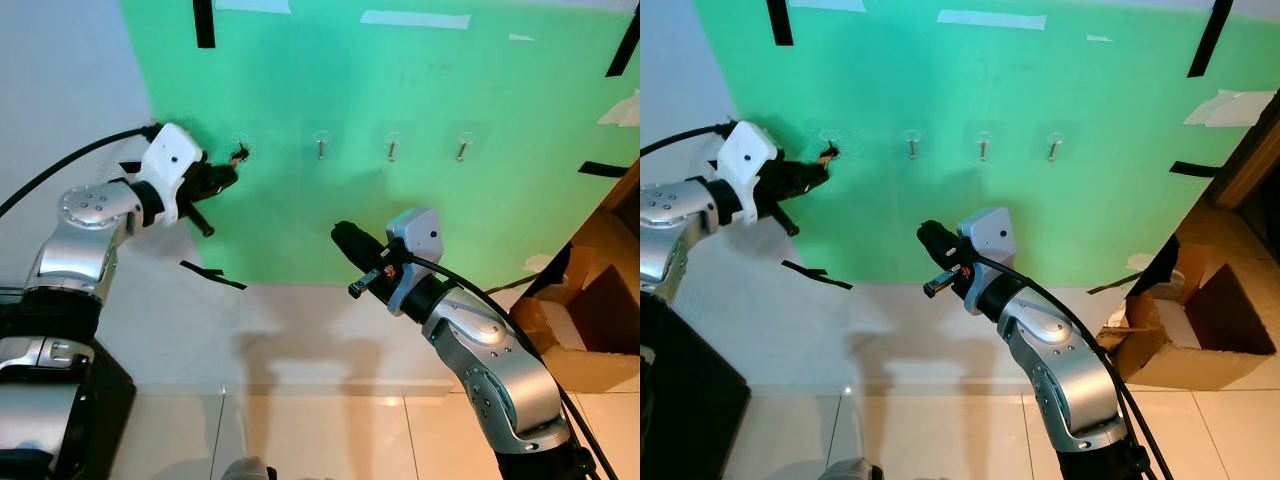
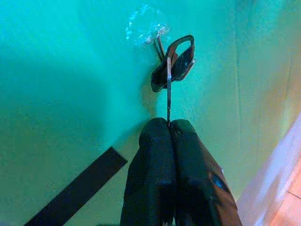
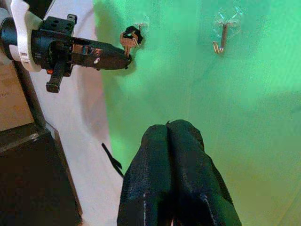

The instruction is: Hang keys on a hook

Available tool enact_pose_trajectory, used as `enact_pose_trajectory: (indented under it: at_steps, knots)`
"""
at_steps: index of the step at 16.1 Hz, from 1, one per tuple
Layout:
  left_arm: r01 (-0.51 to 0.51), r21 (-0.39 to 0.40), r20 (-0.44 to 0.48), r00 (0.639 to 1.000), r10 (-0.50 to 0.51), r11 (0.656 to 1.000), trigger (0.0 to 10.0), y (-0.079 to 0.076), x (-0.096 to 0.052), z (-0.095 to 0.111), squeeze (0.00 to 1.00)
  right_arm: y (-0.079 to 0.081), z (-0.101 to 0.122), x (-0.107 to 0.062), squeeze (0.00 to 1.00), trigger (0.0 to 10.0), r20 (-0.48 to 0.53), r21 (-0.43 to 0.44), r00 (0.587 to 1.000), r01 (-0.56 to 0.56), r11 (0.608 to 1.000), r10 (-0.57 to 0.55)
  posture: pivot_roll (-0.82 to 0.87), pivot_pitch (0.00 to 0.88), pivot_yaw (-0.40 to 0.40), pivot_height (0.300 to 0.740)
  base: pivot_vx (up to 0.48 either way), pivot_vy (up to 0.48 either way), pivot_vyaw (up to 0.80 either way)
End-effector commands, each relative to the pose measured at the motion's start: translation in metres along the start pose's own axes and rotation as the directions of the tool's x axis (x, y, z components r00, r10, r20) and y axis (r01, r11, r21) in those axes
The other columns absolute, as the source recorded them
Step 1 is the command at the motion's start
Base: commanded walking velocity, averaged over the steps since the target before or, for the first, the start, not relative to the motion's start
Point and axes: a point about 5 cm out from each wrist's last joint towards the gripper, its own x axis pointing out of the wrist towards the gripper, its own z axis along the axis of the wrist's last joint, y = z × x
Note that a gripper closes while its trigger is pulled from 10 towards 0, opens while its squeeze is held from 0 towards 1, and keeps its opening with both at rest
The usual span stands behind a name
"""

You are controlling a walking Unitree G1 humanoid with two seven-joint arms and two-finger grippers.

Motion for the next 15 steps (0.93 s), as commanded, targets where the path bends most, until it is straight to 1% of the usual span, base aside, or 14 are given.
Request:
enact_pose_trajectory:
  at_steps: [1,6,9,11,14,15]
  knots:
    - [-0.011,0.027,0.010,1.000,0.010,1.000,10.0,0.003,-0.003,0.005,0.00,0.000,0.000,0.002,0.00,10.0,-0.009,-0.010,1.000,-0.001,1.000,0.001,0.02,0.000,0.008,0.740,0.000,0.000,0.00]
    - [-0.019,0.037,0.008,1.000,0.019,0.999,10.0,0.004,-0.006,0.004,0.00,-0.001,-0.001,0.003,0.00,10.0,-0.012,-0.018,1.000,-0.001,1.000,0.001,0.02,0.000,-0.002,0.740,0.000,0.000,0.00]
    - [0.028,0.052,0.036,0.999,-0.030,0.998,10.0,-0.003,-0.004,0.007,0.00,-0.001,0.000,0.004,0.00,10.0,-0.014,-0.025,1.000,-0.009,1.000,0.008,0.03,0.000,-0.004,0.740,0.000,0.000,0.00]
    - [0.081,0.060,0.053,0.995,-0.084,0.995,10.0,-0.009,-0.002,0.010,0.00,-0.001,0.000,0.004,0.00,10.0,-0.013,-0.029,1.000,-0.013,1.000,0.013,0.03,0.000,-0.001,0.740,0.000,0.000,0.00]
    - [0.080,0.074,0.024,0.996,-0.082,0.994,10.0,-0.009,-0.003,0.008,0.00,0.001,0.000,0.005,0.00,10.0,-0.014,-0.031,1.000,-0.016,0.999,0.016,0.03,0.000,0.008,0.740,0.000,0.000,0.00]
    - [0.075,0.094,-0.005,0.997,-0.075,0.993,10.0,-0.007,-0.004,0.005,0.00,0.001,-0.001,0.005,0.00,10.0,-0.015,-0.031,1.000,-0.016,0.999,0.015,0.03,0.000,0.013,0.740,0.000,0.000,0.00]
